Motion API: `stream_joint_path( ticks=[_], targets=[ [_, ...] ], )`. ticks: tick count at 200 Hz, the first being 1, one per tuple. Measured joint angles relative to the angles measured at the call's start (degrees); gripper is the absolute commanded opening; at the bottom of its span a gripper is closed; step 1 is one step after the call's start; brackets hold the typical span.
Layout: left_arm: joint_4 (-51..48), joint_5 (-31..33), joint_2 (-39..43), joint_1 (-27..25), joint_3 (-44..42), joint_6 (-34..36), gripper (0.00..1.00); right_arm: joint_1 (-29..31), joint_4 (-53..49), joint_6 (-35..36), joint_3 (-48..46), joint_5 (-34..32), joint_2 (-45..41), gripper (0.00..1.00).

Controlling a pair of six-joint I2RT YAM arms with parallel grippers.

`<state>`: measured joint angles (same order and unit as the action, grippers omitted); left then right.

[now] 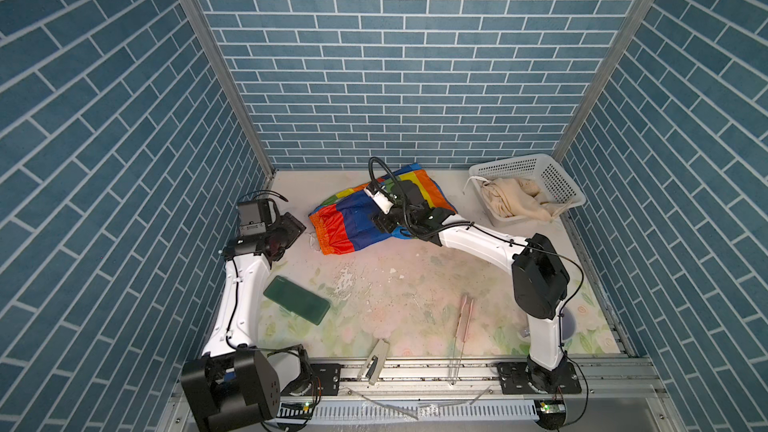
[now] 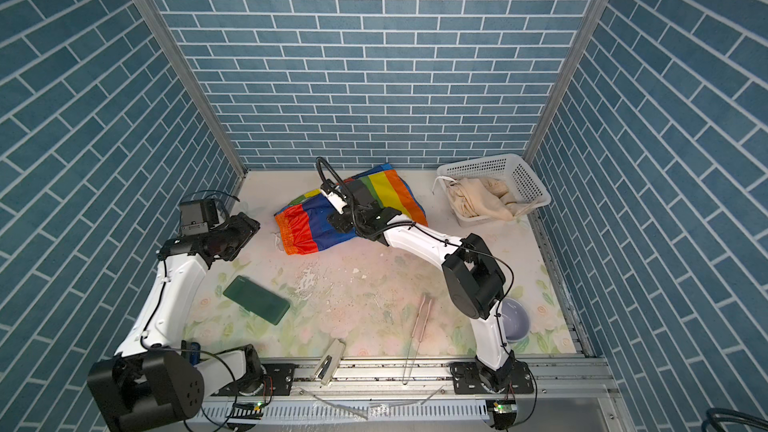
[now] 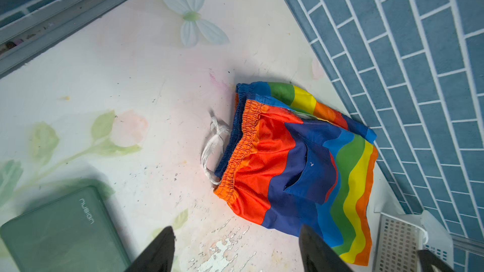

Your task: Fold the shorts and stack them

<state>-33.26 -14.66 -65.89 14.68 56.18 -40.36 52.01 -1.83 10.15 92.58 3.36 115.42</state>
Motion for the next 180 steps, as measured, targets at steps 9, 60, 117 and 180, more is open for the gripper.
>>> stream_joint_path(
  ticks=[9, 60, 117, 180],
  targets=[
    [0.0, -1.3, 0.7, 1.6, -1.0, -0.3, 0.81, 1.0, 0.2, 1.3, 0.1, 2.1, 1.6, 0.90],
    [0.3, -7.1, 0.0, 5.0, -6.8, -1.4, 0.83, 5.9, -4.2, 10.0, 7.6, 7.1, 15.8, 0.91],
    [4.4, -10.6, -1.5, 5.0, -12.3, -1.5, 0.82, 7.0, -4.5, 14.6, 11.7, 4.2, 21.3, 0.86],
    [12.4, -13.1, -9.5, 3.8, -16.6, -3.7, 0.80, 7.0, -1.4, 17.6, 14.8, -0.5, 24.4, 0.46]
  ],
)
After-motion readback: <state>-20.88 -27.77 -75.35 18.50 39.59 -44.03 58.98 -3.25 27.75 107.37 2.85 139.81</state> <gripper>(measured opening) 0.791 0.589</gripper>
